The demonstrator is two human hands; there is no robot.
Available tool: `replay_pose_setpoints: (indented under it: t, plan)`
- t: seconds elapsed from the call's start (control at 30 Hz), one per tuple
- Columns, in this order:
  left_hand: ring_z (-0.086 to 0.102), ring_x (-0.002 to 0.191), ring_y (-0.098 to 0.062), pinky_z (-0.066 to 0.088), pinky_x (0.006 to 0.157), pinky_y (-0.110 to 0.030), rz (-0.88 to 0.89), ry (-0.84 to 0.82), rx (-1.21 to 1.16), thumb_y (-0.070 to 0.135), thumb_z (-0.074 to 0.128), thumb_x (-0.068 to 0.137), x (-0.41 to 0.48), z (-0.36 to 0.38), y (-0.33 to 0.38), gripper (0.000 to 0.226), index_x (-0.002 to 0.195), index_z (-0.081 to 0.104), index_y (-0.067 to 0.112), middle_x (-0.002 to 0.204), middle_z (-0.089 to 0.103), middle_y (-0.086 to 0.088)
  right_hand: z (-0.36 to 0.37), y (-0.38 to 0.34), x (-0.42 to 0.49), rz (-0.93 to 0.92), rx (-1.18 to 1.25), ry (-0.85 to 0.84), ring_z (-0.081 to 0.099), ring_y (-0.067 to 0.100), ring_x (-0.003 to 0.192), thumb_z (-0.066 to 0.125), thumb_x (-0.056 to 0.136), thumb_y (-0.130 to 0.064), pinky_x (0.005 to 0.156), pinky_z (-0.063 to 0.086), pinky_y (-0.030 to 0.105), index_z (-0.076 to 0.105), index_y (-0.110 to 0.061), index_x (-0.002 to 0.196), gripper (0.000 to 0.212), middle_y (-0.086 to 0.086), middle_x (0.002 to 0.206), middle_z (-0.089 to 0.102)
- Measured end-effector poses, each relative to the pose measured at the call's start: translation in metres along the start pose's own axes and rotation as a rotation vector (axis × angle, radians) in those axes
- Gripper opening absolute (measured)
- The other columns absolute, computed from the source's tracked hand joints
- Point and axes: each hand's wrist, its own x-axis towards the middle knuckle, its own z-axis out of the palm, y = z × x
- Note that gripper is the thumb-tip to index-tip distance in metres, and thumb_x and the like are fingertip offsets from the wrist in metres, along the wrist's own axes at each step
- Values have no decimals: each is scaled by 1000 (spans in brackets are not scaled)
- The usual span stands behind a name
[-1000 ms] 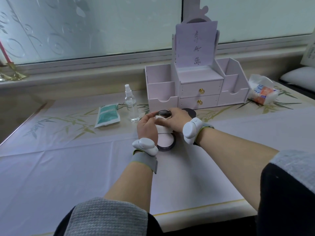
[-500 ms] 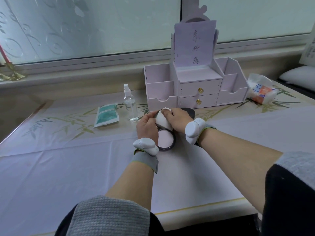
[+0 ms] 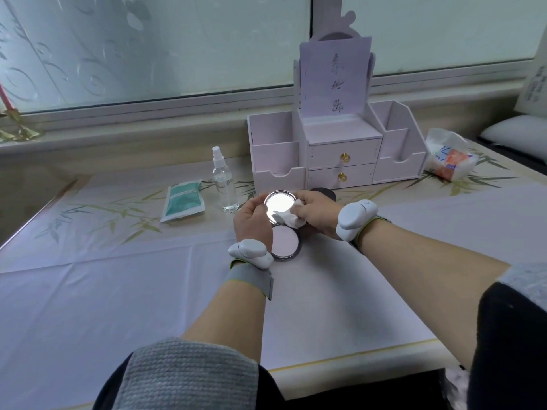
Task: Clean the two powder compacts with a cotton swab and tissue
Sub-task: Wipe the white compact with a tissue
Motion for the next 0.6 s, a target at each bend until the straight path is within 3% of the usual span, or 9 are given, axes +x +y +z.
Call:
replay_pose_setpoints:
  t: [0.13,0.27,0.37,0.5,0.6]
  plan:
    - [66,77,-20,56,74,-35,-3,-9,-6,-2,50,84,-1,0,1,41,81,78,27,92,76,-7,-3,0,-5,38,83,-21,63,33,109,58,88,2,99,51,48,63,-20,121,40,14,114,67]
    - [70,94,-33,59,87,-46,12,-12,37,11,50,76,1,-1,-1,36,82,80,31,98,77,-8,-6,2,-6,62,166,-63,64,27,99,62,84,10,95,54,44,59,-15,130,53,8,103,67]
    - [70,91,-30,58,90,-50,14,-17,58,10,50,78,2,-3,-3,38,83,80,31,99,77,-9,-8,2,-9,80,211,-81,63,23,91,62,84,12,84,57,38,60,-14,127,50,8,100,67]
    - [70,90,-24,59,85,-40,34,-10,58,2,50,85,2,1,-2,41,82,78,31,94,77,-1,-8,10,-13,-15,18,34,65,24,100,67,84,-4,98,52,40,61,-17,130,48,8,109,70]
    - [61,70,-14,52,67,-28,33,32,30,-1,49,90,3,2,-4,40,93,78,26,85,74,4,-10,16,-18,-43,-56,112,65,24,98,56,87,0,84,55,28,61,-15,128,44,13,118,67]
